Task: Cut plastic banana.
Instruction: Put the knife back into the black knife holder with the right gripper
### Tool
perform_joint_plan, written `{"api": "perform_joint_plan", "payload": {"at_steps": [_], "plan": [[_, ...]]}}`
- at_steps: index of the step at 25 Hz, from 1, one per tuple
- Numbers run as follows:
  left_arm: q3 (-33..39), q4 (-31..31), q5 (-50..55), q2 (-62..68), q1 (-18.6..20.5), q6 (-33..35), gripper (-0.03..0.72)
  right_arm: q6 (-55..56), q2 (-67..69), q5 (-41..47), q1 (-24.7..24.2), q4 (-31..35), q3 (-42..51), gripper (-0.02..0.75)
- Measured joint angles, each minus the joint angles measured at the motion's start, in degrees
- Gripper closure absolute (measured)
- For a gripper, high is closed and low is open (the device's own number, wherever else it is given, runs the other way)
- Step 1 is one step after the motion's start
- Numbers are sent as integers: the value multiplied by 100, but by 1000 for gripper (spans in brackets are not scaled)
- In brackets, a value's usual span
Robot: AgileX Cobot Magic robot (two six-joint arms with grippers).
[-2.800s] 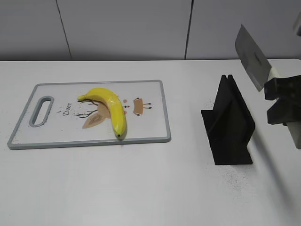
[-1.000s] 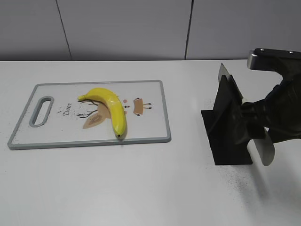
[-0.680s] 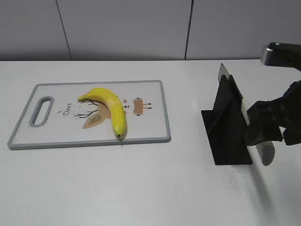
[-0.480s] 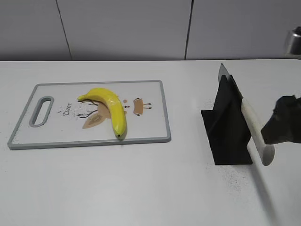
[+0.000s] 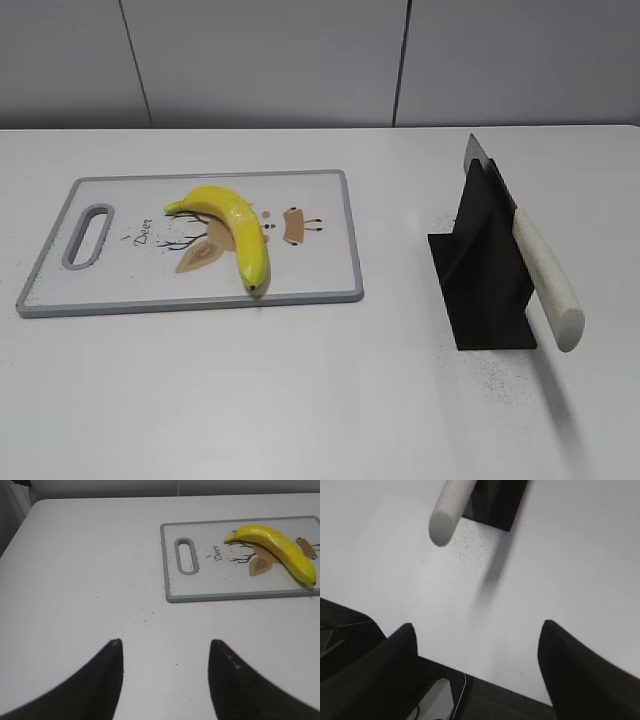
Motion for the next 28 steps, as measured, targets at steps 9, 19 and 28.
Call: {"api": "perform_joint_plan", "payload": {"at_steps": [9,19,28], "plan": [[0,-1,5,0,0,0,191,-263,-2463,449,0,-92,468,182],[0,-20,5,-5,0,-2,196,-279,-3939,503,6,-39,472,195],[0,-26,-6,-5,147,-2,197,-279,-3943,503,-1180,145,478,204]]}}
